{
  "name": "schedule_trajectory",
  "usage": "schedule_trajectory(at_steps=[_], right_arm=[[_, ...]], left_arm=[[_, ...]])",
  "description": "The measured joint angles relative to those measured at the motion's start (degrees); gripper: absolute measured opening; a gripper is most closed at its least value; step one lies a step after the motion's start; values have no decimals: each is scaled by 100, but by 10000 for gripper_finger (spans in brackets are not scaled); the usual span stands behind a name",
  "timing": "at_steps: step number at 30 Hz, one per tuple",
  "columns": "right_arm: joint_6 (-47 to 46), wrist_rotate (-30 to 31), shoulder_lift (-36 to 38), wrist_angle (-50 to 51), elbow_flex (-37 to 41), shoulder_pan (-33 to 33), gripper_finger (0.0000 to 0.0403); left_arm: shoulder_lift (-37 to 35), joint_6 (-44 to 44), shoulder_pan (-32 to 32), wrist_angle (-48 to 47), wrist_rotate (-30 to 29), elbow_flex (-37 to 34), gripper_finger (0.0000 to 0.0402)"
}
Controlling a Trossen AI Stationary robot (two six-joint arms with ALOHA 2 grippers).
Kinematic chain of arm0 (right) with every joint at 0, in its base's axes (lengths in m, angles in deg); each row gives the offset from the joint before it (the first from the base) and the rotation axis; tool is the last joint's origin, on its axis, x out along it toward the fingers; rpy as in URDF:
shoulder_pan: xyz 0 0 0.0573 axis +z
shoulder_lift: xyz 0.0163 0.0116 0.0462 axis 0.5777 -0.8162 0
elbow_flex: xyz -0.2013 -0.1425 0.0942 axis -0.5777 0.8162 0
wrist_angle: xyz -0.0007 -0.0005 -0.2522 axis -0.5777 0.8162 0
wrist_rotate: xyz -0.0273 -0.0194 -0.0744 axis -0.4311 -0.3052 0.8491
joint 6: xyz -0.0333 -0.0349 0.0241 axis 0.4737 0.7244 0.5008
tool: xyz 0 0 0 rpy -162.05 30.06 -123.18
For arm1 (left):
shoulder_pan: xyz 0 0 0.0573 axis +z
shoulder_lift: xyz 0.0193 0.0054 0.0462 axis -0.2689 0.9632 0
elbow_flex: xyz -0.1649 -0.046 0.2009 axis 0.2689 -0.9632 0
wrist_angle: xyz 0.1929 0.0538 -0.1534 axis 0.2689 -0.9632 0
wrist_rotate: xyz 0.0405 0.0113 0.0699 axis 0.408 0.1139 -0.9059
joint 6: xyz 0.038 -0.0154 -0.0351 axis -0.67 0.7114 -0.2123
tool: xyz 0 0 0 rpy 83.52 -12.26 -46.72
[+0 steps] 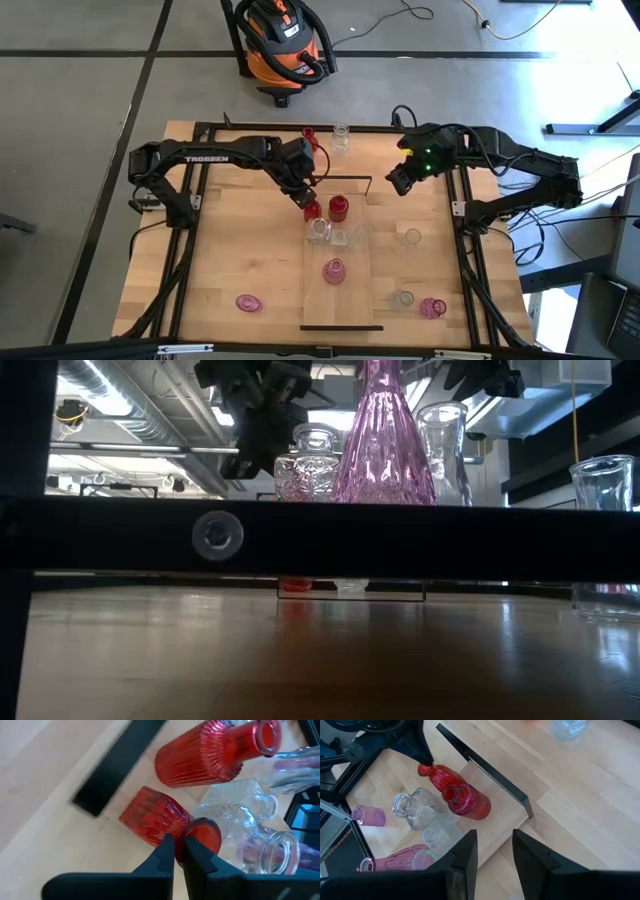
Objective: Sort vases onto shelf
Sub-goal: Put the red vase on the shelf aligned with the other red vase
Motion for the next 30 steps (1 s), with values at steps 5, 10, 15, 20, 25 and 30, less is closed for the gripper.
schedule_trajectory(at_steps=[5, 10, 15, 20, 25, 30], right_arm=[[0, -1, 0, 42, 0, 0, 107], [0, 0, 0, 41, 0, -1, 107], [0, 0, 0, 41, 0, -2, 107], [2, 0, 0, 42, 0, 0, 107], [2, 0, 0, 44, 0, 0, 107], [7, 0, 0, 44, 0, -2, 107]], left_arm=[[-5, -13, -3, 70, -53, 0, 29], [-4, -35, 2, 219, -9, 0, 33], [-4, -39, -4, 463, 23, 0, 35], [-4, -222, 0, 505, 0, 0, 36], [-4, -299, 0, 514, 145, -1, 36], [-4, -299, 0, 514, 164, -2, 36]])
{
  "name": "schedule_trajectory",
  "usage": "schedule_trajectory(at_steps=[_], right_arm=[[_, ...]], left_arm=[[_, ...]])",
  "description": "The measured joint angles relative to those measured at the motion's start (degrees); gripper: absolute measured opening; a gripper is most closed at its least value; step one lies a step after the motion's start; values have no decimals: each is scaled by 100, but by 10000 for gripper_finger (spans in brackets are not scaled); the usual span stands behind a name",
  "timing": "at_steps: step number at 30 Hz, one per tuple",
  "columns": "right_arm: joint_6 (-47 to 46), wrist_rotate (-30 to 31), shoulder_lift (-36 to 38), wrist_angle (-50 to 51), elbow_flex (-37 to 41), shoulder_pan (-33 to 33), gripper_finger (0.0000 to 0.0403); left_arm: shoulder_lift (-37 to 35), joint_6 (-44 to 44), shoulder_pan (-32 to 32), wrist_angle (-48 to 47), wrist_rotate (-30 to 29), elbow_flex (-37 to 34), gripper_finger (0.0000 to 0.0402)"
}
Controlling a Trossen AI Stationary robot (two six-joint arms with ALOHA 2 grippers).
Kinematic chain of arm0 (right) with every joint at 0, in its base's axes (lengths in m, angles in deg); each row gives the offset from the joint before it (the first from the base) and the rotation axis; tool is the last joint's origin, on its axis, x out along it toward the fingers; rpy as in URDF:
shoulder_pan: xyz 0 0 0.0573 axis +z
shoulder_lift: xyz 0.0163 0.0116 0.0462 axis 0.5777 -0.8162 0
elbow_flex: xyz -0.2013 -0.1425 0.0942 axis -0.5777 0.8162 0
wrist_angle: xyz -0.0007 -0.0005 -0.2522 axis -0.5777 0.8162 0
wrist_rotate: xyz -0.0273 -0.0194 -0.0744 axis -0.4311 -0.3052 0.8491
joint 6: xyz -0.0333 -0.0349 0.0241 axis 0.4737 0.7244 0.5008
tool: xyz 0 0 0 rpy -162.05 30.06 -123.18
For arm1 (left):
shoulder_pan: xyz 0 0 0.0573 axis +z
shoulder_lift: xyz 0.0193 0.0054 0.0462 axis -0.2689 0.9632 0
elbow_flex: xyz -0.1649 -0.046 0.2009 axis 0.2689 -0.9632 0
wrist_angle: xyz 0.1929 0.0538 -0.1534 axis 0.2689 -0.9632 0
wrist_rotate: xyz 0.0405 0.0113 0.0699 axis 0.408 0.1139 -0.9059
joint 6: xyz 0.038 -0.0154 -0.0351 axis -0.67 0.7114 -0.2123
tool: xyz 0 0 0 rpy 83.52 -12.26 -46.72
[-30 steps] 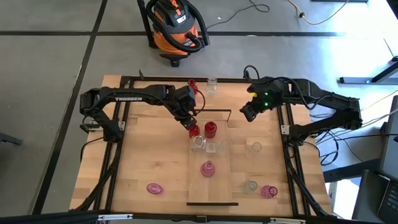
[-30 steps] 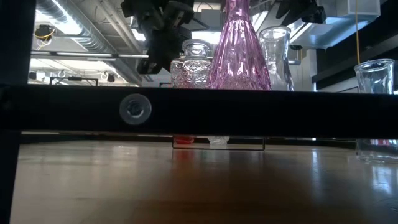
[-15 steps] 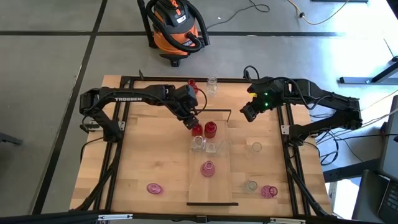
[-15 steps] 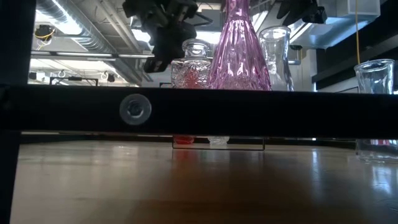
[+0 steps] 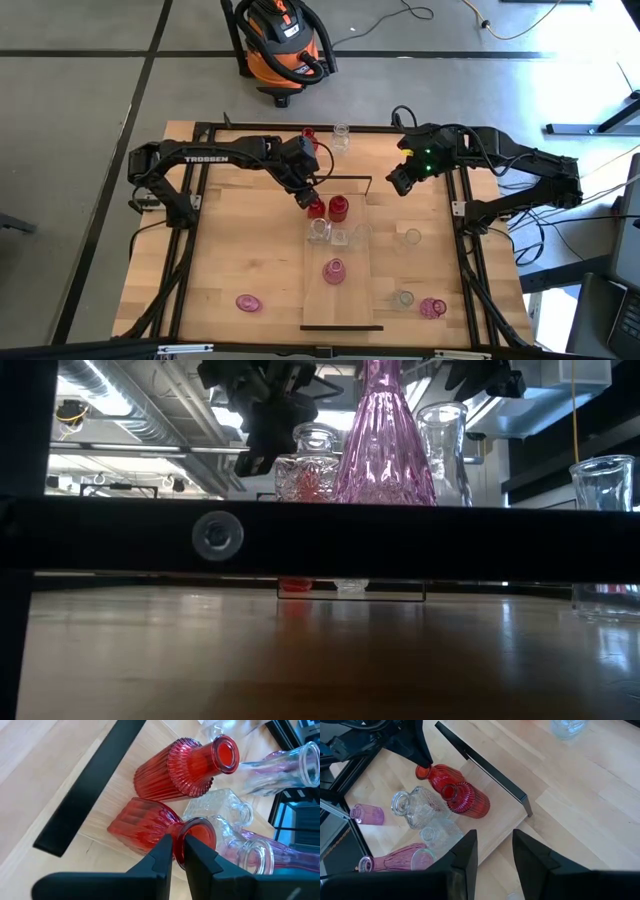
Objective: Sort vases onto shelf
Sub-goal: Put the red vase on the shelf aligned with the other red vase, then put the red vase on the shelf aligned with the other red vases
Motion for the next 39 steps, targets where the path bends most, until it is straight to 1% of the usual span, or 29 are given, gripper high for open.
schedule_trajectory(at_steps=[6, 8, 16, 19, 23, 27, 30, 32, 36, 37, 39], right_arm=[[31, 0, 0, 1, 0, 2, 107], [31, 0, 0, 0, 0, 2, 107], [28, 0, 0, 12, 0, 2, 107], [28, 0, 0, 48, 0, 2, 107], [26, 0, 0, 118, 0, 2, 107], [24, 0, 0, 166, 0, 0, 107], [24, 2, 0, 166, 0, 2, 107], [24, 7, 0, 157, 0, 0, 107], [11, 213, 0, 141, 0, 0, 107], [9, 265, 0, 127, 0, 2, 107], [-31, 309, 0, 77, 0, 0, 107]], left_arm=[[0, -3, 0, 4, -22, 0, 38], [0, -2, 0, 8, -49, 0, 44], [-11, 146, 2, 22, -282, 0, 106], [-11, 162, 12, 32, -357, 0, 121], [-102, 302, 103, 68, -325, 0, 125], [-348, 422, 211, 33, -312, 28, 126], [-573, 404, 284, 48, -452, 215, 126], [-690, 189, 350, 61, -738, 400, 126], [-730, -701, 652, 75, -1687, 581, 126], [-687, -836, 813, 55, -1719, 578, 126], [-515, -1004, 1211, 57, -1420, 533, 126]])
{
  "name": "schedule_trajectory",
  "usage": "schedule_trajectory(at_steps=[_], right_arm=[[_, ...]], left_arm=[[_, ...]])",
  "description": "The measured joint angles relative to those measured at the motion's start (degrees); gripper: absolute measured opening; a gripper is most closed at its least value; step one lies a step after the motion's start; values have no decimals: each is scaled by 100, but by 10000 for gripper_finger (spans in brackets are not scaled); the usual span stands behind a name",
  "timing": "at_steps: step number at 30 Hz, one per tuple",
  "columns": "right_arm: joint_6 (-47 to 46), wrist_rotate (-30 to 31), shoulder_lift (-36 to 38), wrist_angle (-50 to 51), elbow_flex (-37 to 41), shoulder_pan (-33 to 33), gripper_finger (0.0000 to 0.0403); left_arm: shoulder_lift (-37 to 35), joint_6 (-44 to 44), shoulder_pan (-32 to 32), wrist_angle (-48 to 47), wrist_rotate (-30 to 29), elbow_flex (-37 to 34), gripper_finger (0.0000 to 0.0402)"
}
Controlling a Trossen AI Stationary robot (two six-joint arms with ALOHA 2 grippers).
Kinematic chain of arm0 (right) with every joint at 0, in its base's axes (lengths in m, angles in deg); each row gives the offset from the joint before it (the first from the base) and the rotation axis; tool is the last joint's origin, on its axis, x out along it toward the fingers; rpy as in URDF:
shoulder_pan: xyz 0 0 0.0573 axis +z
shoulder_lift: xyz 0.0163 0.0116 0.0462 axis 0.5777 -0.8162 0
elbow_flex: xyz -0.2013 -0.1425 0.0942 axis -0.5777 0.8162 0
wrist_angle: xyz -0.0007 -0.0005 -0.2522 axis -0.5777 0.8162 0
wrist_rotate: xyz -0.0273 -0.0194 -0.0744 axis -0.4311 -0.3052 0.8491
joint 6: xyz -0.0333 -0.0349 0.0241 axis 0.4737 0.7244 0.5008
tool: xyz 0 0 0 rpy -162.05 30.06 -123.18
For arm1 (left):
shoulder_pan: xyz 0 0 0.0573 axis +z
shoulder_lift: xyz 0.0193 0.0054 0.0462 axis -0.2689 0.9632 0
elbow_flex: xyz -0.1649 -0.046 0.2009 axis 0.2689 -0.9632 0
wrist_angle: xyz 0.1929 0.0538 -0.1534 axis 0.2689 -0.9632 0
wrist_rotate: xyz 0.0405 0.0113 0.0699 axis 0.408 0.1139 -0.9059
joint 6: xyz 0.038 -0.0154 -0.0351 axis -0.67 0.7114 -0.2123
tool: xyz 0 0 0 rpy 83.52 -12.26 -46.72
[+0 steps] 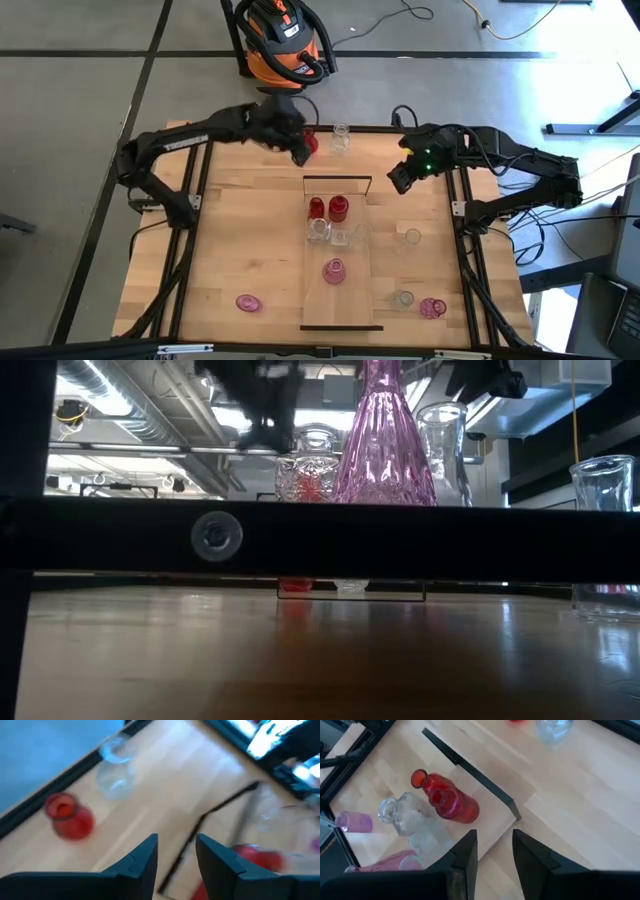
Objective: Sort vases onto shelf
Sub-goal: Put the red vase on the shelf aligned with the other red vases
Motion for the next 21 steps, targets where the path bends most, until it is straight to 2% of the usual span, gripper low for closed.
schedule_trajectory(at_steps=[2, 8, 11, 19, 21], right_arm=[[-12, -1, 0, -76, 0, 0, 107], [-176, 1, 0, -259, 0, 2, 107], [-211, 24, 0, -259, 0, 1, 107], [-468, 192, 0, -280, 0, 0, 107], [-542, 213, 0, -280, 0, 0, 107]], left_arm=[[209, -166, 417, -157, 311, -83, 126], [683, -230, 1522, -47, 419, -97, 126], [995, -143, 1939, 51, 710, -96, 126], [1857, 119, 2325, 403, 2078, -96, 126], [1921, 180, 2343, 504, 2185, -96, 126]])
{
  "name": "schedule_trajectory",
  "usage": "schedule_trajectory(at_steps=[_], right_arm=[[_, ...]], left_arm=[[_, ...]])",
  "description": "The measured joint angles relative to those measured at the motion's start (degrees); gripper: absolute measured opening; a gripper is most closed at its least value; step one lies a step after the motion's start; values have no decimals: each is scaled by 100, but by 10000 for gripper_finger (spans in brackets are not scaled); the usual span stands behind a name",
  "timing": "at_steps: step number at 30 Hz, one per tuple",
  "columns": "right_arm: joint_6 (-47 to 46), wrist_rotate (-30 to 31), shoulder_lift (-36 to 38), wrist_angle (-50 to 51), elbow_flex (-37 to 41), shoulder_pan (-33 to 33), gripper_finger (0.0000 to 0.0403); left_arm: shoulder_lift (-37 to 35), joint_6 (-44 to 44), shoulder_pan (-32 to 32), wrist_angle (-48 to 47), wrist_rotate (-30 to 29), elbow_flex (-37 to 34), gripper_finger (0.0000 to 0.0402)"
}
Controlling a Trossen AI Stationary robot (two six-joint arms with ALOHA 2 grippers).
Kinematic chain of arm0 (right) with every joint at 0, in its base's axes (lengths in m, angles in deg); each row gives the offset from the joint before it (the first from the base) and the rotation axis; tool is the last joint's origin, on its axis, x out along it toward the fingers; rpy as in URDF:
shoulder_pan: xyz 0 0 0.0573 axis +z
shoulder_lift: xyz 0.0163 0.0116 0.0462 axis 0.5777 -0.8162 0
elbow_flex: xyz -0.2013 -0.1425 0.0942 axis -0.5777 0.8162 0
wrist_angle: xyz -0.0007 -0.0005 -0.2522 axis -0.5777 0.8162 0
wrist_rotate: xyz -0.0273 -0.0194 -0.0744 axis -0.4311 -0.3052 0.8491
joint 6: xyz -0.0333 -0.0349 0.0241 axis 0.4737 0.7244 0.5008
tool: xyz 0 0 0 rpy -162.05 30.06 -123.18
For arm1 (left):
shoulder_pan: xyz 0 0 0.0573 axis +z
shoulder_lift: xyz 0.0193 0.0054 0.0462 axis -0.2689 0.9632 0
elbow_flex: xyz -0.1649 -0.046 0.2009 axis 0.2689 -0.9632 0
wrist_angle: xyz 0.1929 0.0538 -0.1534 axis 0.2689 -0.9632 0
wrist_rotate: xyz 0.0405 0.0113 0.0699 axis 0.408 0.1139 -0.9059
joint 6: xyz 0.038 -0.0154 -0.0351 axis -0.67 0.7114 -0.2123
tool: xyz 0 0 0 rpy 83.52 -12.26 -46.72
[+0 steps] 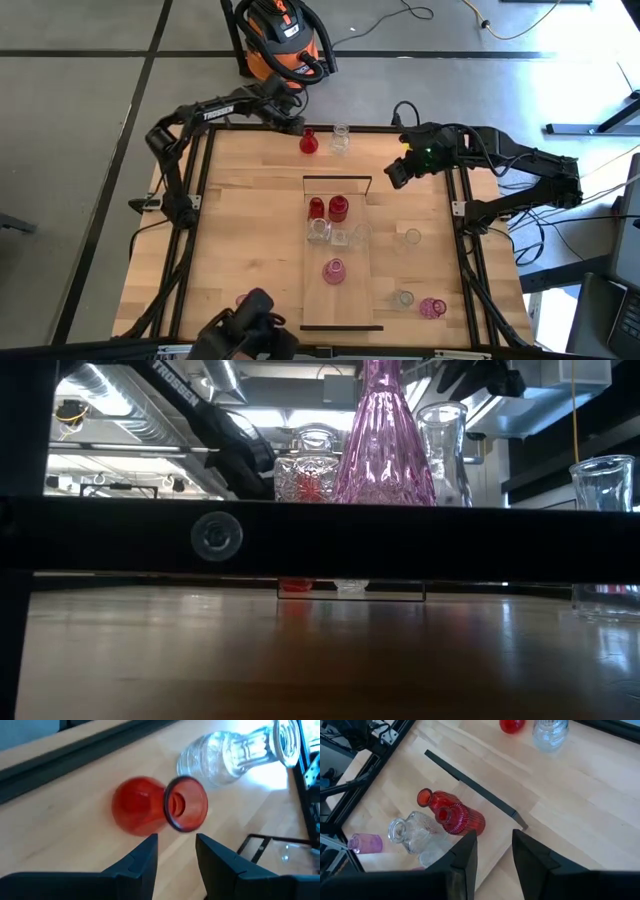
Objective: Sort vases onto shelf
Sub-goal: Put the red vase on the shelf aligned with the other red vases
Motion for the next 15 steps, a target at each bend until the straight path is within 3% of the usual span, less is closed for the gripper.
schedule_trajectory(at_steps=[15], right_arm=[[-358, 89, 0, -2, 0, 0, 107]], left_arm=[[116, 57, 22, 568, -187, 7, 126]])
